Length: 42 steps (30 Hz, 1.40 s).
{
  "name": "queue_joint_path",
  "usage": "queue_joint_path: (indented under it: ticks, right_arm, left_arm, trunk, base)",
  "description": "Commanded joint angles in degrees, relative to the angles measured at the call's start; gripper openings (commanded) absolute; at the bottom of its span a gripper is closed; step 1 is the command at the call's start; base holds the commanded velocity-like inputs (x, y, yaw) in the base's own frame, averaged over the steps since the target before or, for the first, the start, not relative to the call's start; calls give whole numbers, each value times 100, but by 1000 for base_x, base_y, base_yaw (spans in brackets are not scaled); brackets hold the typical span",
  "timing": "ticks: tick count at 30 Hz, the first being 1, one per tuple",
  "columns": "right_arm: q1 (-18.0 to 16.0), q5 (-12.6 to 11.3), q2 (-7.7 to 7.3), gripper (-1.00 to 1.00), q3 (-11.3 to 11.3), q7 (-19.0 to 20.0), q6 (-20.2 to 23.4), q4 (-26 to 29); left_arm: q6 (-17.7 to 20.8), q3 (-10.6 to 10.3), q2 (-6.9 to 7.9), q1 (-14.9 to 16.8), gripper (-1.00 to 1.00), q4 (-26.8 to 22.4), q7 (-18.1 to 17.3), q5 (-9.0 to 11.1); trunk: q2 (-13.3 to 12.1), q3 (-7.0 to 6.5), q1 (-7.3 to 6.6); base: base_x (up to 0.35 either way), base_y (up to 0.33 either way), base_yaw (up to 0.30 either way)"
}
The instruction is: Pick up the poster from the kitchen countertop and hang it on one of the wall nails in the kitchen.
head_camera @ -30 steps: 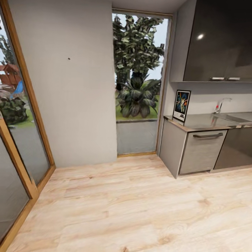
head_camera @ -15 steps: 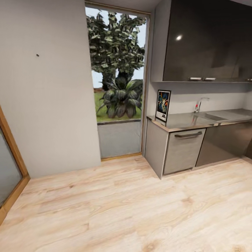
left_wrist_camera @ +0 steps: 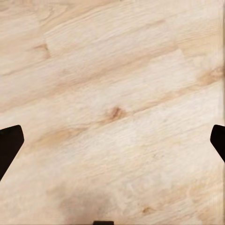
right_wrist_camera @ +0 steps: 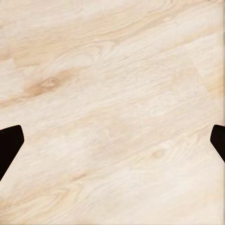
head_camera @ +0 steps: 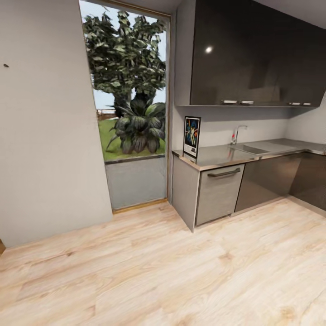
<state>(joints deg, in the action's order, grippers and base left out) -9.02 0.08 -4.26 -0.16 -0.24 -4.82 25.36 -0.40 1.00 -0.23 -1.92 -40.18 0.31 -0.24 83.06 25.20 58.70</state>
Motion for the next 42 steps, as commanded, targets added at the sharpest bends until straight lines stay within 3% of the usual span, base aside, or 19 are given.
queue_joint_path:
  ticks: [1, 6, 15, 27, 31, 32, 37, 42]
  right_arm:
    - [-3, 1, -1, 100, -1, -2, -19, -5]
    - [-3, 1, -53, 100, -38, -2, -19, -9]
    - [-3, 1, -159, 100, -315, 4, -18, -13]
    - [-3, -22, -147, 100, -343, 0, -17, -10]
    - [-5, -20, -157, 100, -344, 2, -582, 58]
    - [-9, -12, -161, 100, -342, -5, -778, 377]
    - [-11, -6, -162, 100, -342, -38, -859, 1062]
    - [-10, -4, -164, 100, -367, -44, -848, 1967]
  left_arm:
    - [-4, 10, -3, -2, 100, -8, 3, -3]
    - [-4, 13, -3, -2, 100, -8, 4, -3]
    - [-4, 14, -3, -2, 100, -8, 4, -3]
    - [-4, 16, -1, -2, 100, -8, 4, -3]
    - [-18, 440, -2, -2, 100, -22, -28, 13]
    - [-20, 796, -3, -2, 100, -34, -46, 19]
    - [-21, 1130, -3, -2, 100, -54, -54, 26]
    - [-19, 1233, -3, -2, 100, -60, -57, 31]
  trunk:
    - [2, 5, 3]
    - [2, 5, 3]
    - [2, 5, 3]
    - [2, 5, 3]
    - [2, 5, 3]
    - [2, 5, 3]
    - [2, 5, 3]
    - [2, 5, 3]
  base:
    - [286, -133, -58]
    - [297, -170, -23]
    - [301, -192, -3]
    - [322, -78, 0]
    - [338, 118, 0]
    - [338, 124, 0]
    - [338, 124, 0]
    - [338, 77, 0]
